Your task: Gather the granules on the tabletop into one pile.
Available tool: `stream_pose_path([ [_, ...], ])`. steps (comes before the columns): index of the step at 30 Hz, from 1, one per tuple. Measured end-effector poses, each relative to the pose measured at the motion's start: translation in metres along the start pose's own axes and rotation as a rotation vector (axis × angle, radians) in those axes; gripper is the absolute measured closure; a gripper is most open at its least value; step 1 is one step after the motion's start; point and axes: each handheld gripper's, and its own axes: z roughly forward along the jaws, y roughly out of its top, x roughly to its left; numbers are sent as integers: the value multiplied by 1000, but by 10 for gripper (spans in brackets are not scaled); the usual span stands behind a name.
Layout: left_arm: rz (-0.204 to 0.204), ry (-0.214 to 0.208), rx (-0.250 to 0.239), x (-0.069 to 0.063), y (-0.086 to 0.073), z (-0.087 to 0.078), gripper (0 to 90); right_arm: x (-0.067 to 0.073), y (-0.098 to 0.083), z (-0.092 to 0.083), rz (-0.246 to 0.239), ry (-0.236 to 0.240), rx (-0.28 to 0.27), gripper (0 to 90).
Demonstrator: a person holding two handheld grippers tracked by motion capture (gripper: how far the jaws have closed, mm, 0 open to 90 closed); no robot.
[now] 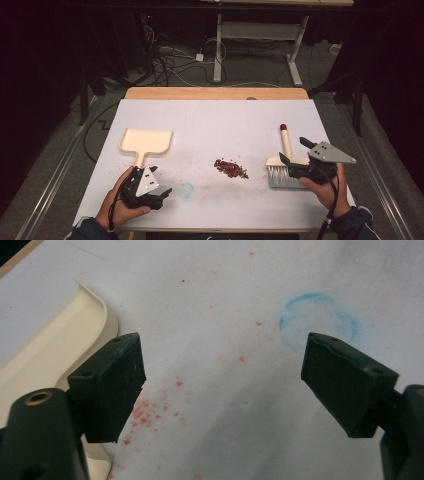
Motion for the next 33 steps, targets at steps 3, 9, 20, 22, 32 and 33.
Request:
stream_pose_path([
  [3,2,-1,1,0,0,0,170,5,-3,-1,-14,8,8,193],
  [9,3,-1,-1,0,0,0,170,14,-10,-3,-38,22,12,191],
  [20,7,-7,-1,0,1,1,170,26,-30,-11,-82,54,14,191],
  [22,6,-8,-2,-1,2,2,170,27,-34,-12,-92,52,21,191],
  [32,2,-8,-11,0,4,3,170,28,-54,-20,-127,49,60,193],
  [33,1,-7,-12,1,4,3,170,29,-56,-21,-137,47,71,193],
])
